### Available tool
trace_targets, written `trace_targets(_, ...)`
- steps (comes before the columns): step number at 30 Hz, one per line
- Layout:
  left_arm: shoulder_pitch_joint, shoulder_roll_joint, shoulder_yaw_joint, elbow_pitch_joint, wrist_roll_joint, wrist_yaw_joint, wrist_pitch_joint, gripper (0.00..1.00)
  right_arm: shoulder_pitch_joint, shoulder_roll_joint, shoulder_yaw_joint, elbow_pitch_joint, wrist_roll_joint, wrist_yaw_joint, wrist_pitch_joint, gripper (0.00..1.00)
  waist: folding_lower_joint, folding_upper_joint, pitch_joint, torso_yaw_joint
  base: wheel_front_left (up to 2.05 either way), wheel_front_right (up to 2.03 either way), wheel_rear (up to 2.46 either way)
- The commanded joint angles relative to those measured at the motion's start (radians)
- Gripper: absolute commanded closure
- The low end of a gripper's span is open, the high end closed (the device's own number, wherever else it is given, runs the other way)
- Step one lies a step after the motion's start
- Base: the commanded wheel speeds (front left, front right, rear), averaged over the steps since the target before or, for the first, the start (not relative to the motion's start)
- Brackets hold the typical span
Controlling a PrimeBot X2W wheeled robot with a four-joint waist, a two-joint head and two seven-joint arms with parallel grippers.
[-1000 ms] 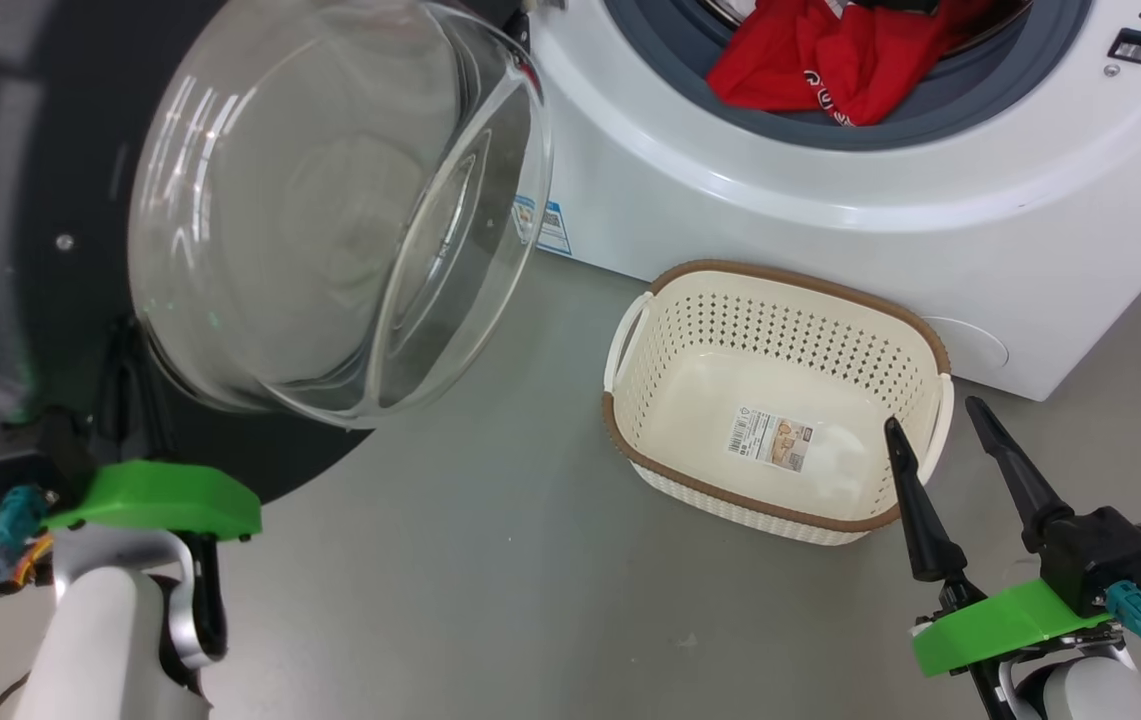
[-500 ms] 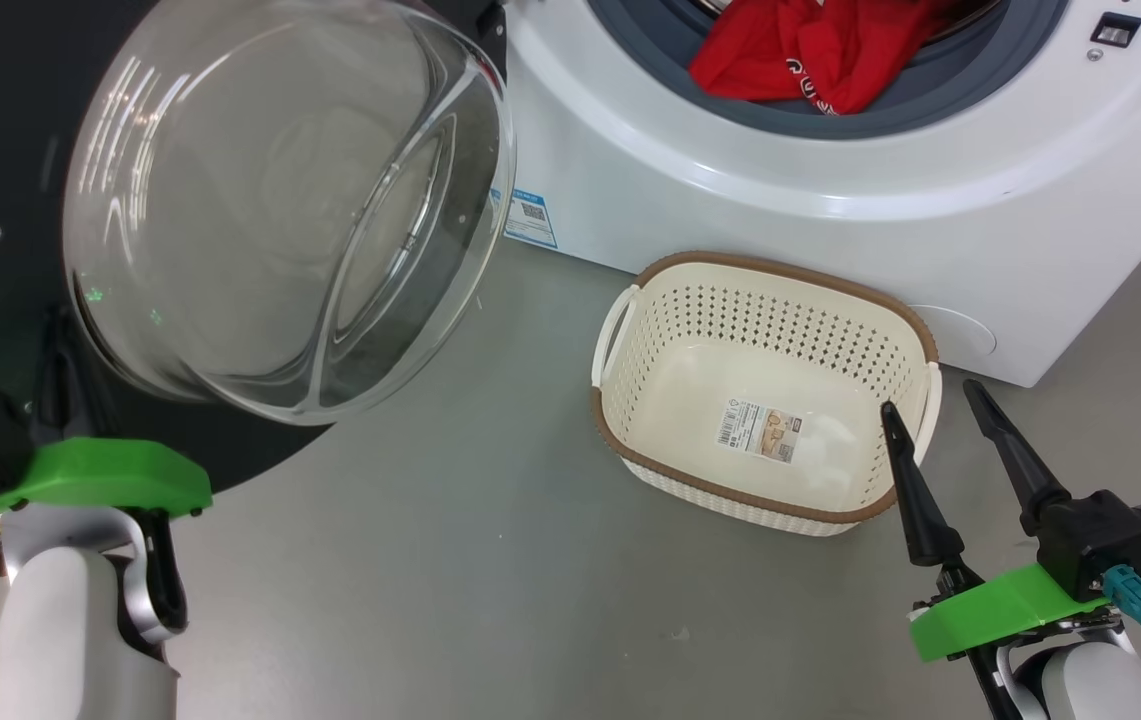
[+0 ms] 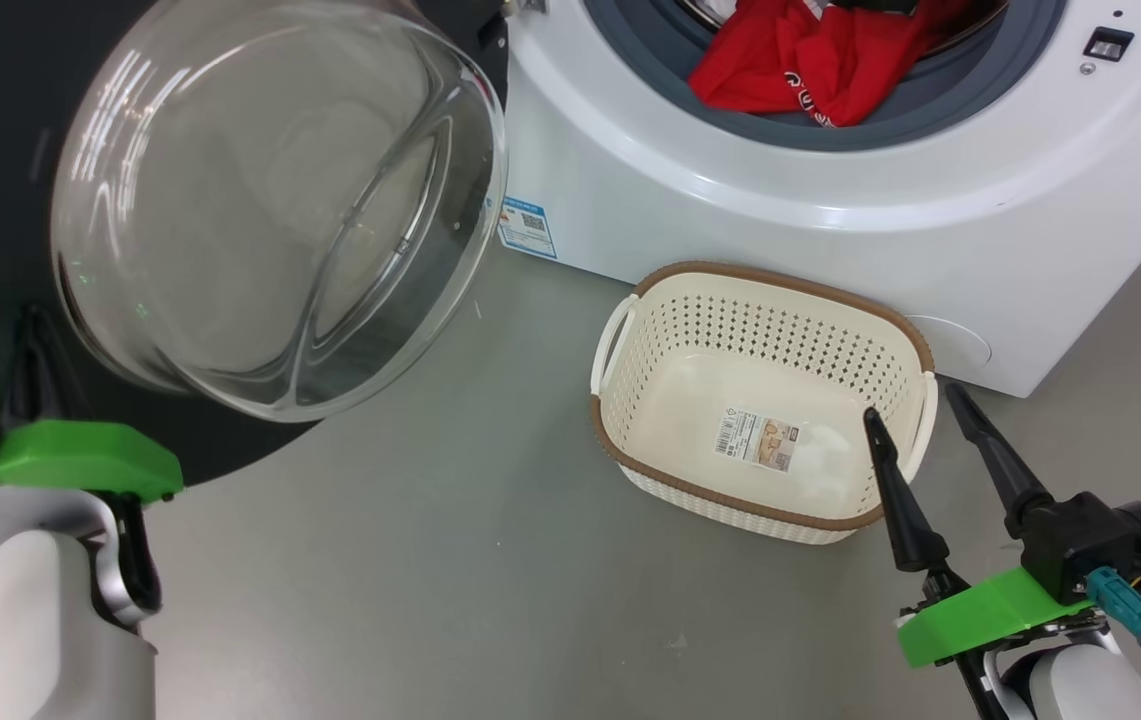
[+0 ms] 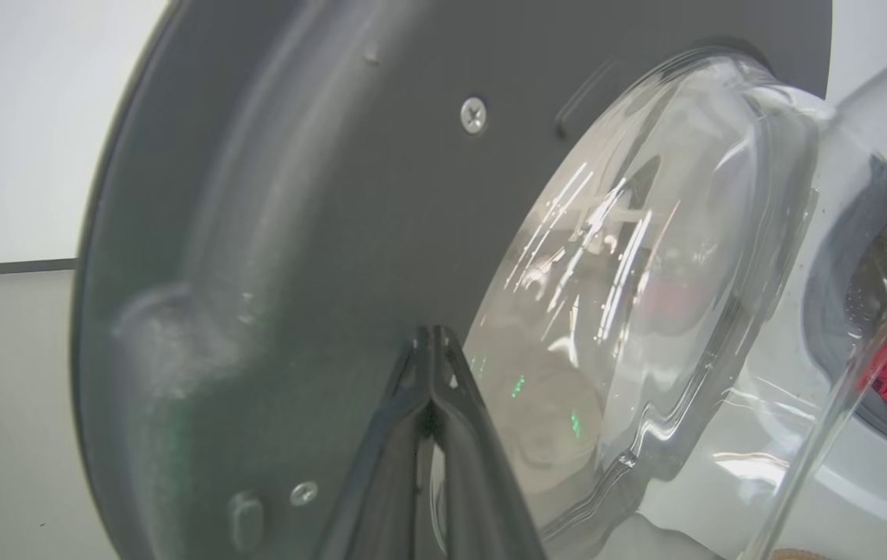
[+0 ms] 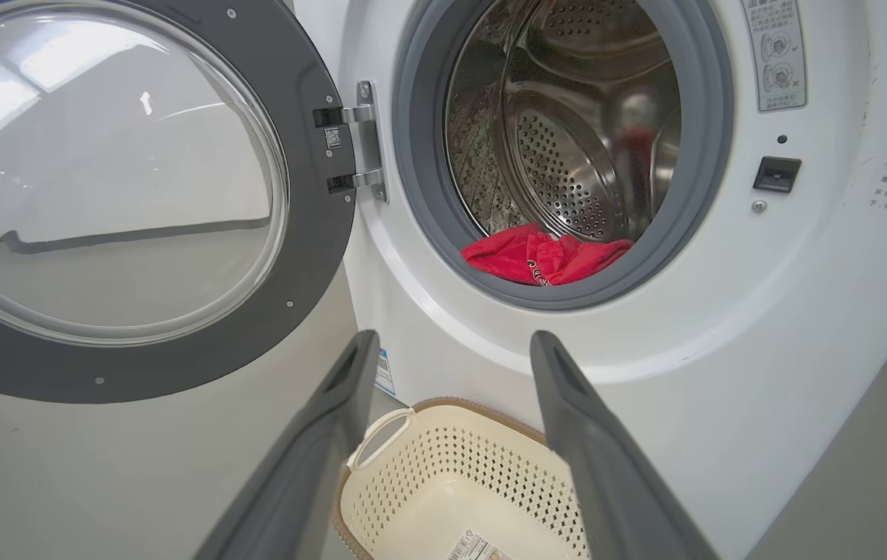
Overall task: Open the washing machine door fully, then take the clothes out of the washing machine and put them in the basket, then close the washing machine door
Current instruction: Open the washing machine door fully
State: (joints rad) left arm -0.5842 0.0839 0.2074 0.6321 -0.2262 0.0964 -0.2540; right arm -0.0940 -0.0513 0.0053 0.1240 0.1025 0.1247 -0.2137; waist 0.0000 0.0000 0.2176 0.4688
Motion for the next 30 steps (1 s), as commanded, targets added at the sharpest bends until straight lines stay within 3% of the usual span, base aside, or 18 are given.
trace_targets(1, -0.036, 0.057, 0.044, -0.016, 0.019, 0.004, -0.008, 1.0, -0.019, 0.001, 0.029, -0.027, -0.006, 0.006, -0.001, 0.0, 0.0, 0.0, -0.001, -0.003, 0.0, 0.0, 0.0)
trace_targets(15, 0.008, 0.019, 0.059, -0.099, 0.081, -0.014, -0.008, 1.0, -0.02, 0.001, 0.028, -0.015, 0.016, 0.006, -0.011, 0.0, 0.0, 0.0, -0.013, -0.027, 0.0, 0.0, 0.0)
trace_targets(16, 0.02, 0.015, 0.057, -0.119, 0.085, -0.015, -0.008, 0.75, -0.022, 0.001, 0.029, -0.012, 0.021, 0.006, -0.013, 0.0, 0.0, 0.0, -0.015, -0.03, 0.0, 0.0, 0.0)
trace_targets(17, 0.032, 0.01, 0.056, -0.139, 0.088, -0.016, -0.008, 0.24, -0.023, 0.001, 0.031, -0.01, 0.024, 0.006, -0.016, 0.0, 0.0, 0.0, -0.016, -0.034, 0.0, 0.0, 0.0)
trace_targets(18, 0.044, 0.005, 0.053, -0.161, 0.092, -0.016, -0.008, 0.0, -0.024, 0.001, 0.032, -0.007, 0.028, 0.006, -0.018, 0.0, 0.0, 0.0, -0.018, -0.037, 0.0, 0.0, 0.0)
trace_targets(30, 0.155, -0.029, -0.032, -0.44, 0.108, 0.0, -0.008, 0.0, -0.031, 0.001, 0.008, 0.027, 0.062, 0.006, -0.043, 0.0, 0.0, 0.0, -0.049, -0.087, 0.0, 0.0, 0.0)
